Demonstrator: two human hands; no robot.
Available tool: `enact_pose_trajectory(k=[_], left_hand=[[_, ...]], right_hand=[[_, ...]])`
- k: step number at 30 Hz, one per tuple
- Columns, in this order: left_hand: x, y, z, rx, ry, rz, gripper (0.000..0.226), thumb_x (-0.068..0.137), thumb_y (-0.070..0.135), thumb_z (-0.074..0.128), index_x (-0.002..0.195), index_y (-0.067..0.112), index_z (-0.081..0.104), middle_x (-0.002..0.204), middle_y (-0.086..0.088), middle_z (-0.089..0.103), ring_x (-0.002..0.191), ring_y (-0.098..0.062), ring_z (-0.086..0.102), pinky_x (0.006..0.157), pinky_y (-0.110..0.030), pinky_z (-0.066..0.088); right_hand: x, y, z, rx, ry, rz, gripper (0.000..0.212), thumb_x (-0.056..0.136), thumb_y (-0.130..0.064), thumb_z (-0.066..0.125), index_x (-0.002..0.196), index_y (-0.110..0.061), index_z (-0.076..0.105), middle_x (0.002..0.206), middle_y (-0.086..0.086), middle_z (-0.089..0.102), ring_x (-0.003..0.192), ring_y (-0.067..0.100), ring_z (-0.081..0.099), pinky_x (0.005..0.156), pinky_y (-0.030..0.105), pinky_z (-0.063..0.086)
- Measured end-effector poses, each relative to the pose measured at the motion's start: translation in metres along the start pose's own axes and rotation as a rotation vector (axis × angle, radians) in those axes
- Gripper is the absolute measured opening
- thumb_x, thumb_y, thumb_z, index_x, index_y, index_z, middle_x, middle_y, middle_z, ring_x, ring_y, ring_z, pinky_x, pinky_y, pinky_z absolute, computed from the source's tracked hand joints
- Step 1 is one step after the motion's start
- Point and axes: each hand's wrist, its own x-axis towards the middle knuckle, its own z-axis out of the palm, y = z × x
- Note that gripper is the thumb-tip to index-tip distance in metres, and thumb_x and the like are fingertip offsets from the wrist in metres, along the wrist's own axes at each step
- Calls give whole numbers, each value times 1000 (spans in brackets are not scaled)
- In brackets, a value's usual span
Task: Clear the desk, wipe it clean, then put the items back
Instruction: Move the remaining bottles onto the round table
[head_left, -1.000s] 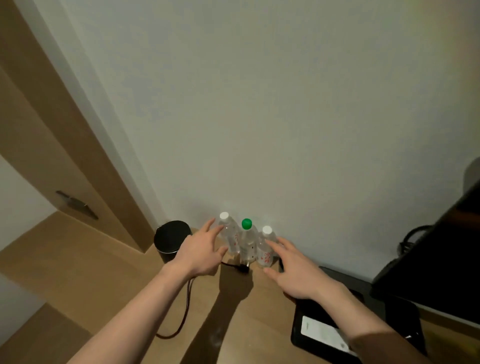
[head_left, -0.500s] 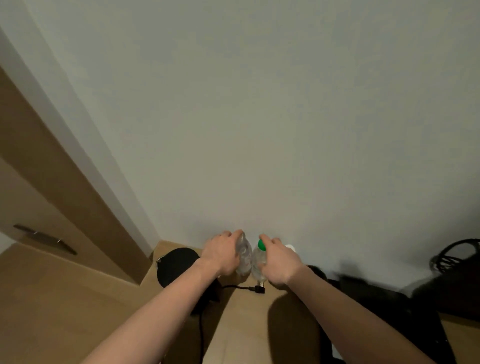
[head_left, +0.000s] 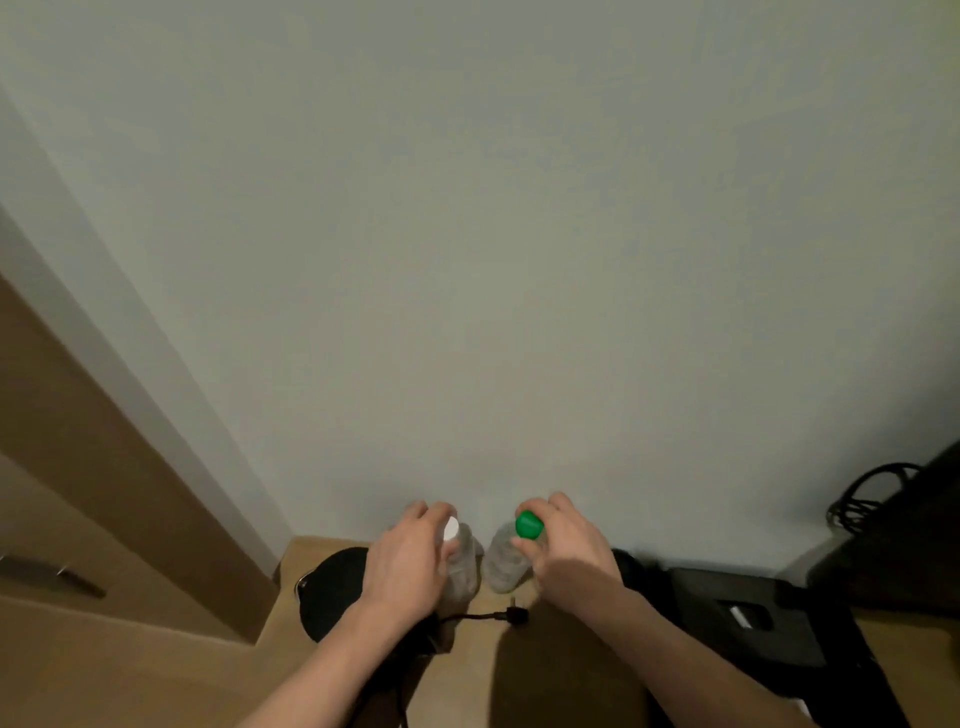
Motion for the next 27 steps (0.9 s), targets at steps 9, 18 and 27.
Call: enact_pose_trajectory(k=[9, 18, 27], left_hand=[[-69, 38, -64, -153, 187, 148, 32, 102, 37, 57, 134, 37, 55, 107, 17, 47, 76, -10, 56, 68, -27, 48], [-132, 107, -80, -246, 136, 319, 39, 102, 45, 50, 140, 42, 52, 109, 24, 45, 88, -1, 58, 73, -27, 55], [-199, 213, -53, -197, 33, 554, 39, 101, 46, 53, 139, 43, 50, 113, 23, 46, 75, -6, 55, 66, -25, 51]], right_hand=[[-97, 1, -50, 214, 227, -107, 25, 90, -39, 74, 115, -34, 68, 95, -13, 50, 76, 5, 60, 78, 29, 52], [-200, 38, -81, 209, 272, -44, 27, 92, -40, 74, 117, -39, 66, 95, -16, 50, 87, 4, 58, 76, 20, 49], [-338, 113, -108, 302, 414, 140, 26, 92, -32, 75, 115, -40, 65, 102, -19, 51, 92, 0, 58, 81, 23, 54]])
